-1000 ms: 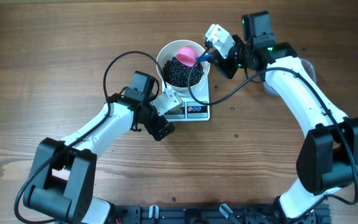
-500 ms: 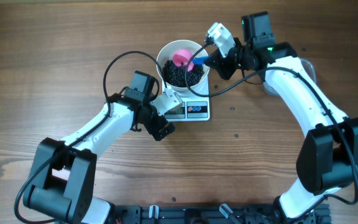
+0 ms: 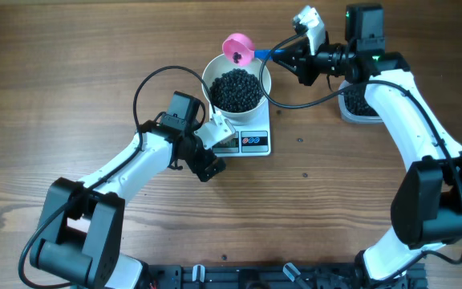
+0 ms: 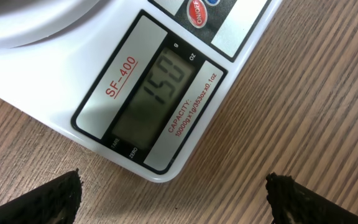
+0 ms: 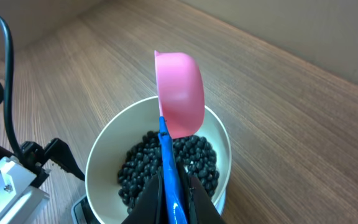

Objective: Scoop item into bowl and weigh 150g on scale
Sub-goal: 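Tip the scoop with the right gripper to pour beans into the bowl, then place the pink scoop back into the bean tub and release, right gripper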

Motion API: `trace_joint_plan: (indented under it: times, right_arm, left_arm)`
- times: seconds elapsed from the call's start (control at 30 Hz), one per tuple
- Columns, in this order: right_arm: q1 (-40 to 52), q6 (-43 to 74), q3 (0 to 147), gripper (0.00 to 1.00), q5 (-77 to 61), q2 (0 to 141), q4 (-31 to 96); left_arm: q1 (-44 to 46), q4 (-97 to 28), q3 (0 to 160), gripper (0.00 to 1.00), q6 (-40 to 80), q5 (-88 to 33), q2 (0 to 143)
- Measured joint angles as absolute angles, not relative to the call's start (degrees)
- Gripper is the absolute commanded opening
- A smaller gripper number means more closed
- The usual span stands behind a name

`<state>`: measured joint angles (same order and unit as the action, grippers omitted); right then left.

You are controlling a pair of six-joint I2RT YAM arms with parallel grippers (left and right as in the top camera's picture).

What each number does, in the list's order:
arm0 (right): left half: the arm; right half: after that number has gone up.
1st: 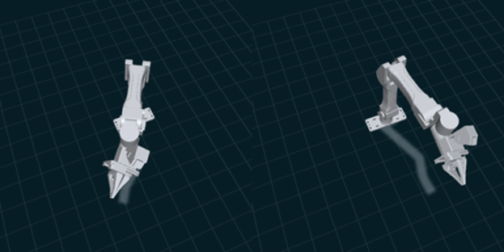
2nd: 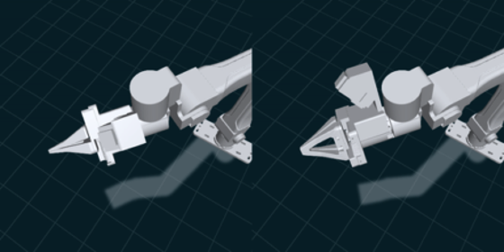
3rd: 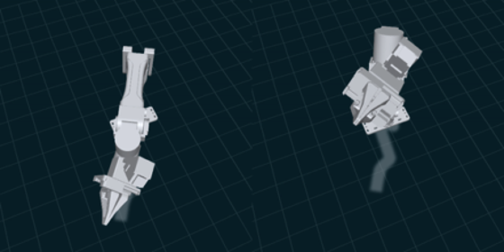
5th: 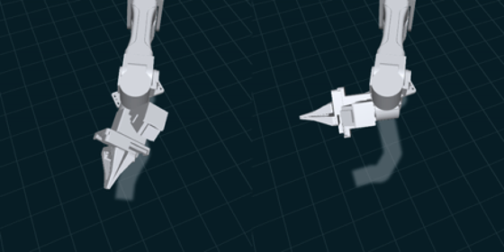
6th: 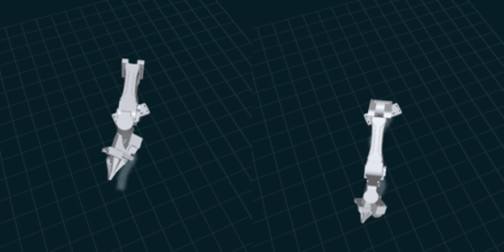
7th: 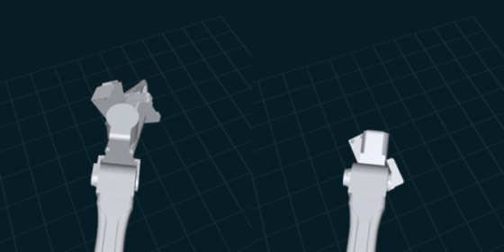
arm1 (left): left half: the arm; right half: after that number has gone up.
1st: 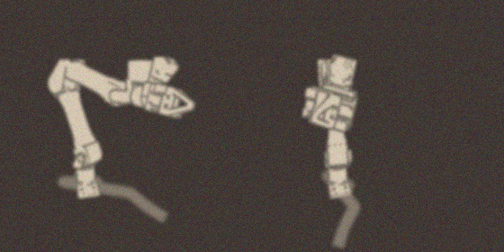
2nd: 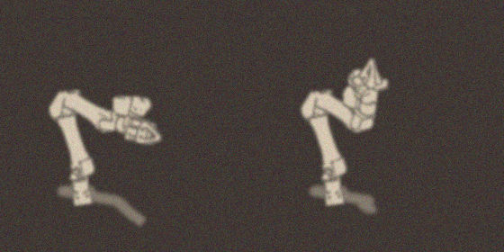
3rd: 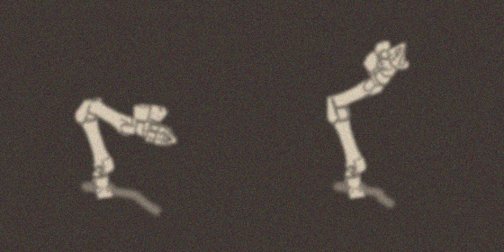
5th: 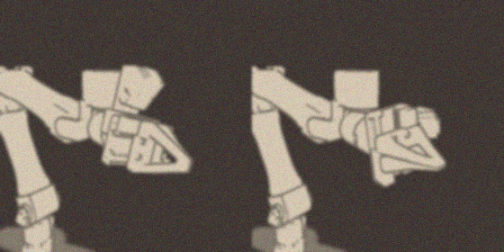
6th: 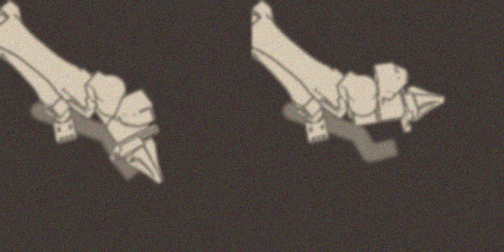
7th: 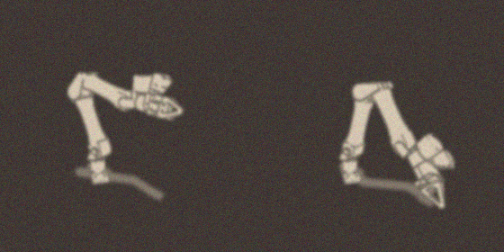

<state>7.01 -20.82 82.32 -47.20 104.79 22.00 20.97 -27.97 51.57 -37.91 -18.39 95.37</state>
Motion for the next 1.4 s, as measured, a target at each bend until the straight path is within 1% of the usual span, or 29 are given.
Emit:
trace_joint_plan:
  times: [0.47,0.57,0.63,0.8,0.87,0.9,1.1,1.3,1.4]
  right_arm:
    - [7.0,-20.8,82.3,0.04,-47.6,104.4,24.7]
    - [5.9,-17.6,82.3,0.04,-49.3,104.4,24.4]
    - [3.2,-14.4,82.3,0.04,-52.9,104.4,23.2]
    - [-8.2,-2.6,82.3,0.04,-59.0,104.4,24.4]
    - [-13.0,0.2,82.3,0.04,-59.6,104.4,27.6]
    - [-16.8,1.6,82.4,0.04,-59.8,104.4,30.7]
    - [-31.6,3.4,82.6,0.04,-60.1,104.4,45.6]
    - [-32.7,3.4,82.7,0.04,-58.7,104.2,53.6]
    - [-32.7,3.4,82.7,0.04,-52.0,104.2,58.8]
  left_arm:
    - [21.0,-28.0,51.6,1.0,-37.9,-18.4,95.4]
    - [21.0,-28.0,51.6,1.0,-37.9,-18.4,95.4]
    - [21.0,-27.9,51.6,1.0,-37.9,-18.4,95.4]
    - [21.0,-28.0,51.6,1.0,-37.9,-18.4,95.4]
    - [21.0,-27.9,51.6,1.0,-37.9,-18.4,95.4]
    - [21.0,-28.0,51.6,1.0,-37.9,-18.4,95.4]
    - [21.0,-28.0,51.6,1.0,-37.9,-18.4,95.4]
    - [21.0,-28.0,51.6,1.0,-37.9,-18.4,95.4]
    - [21.0,-28.0,51.6,1.0,-37.9,-18.4,95.4]
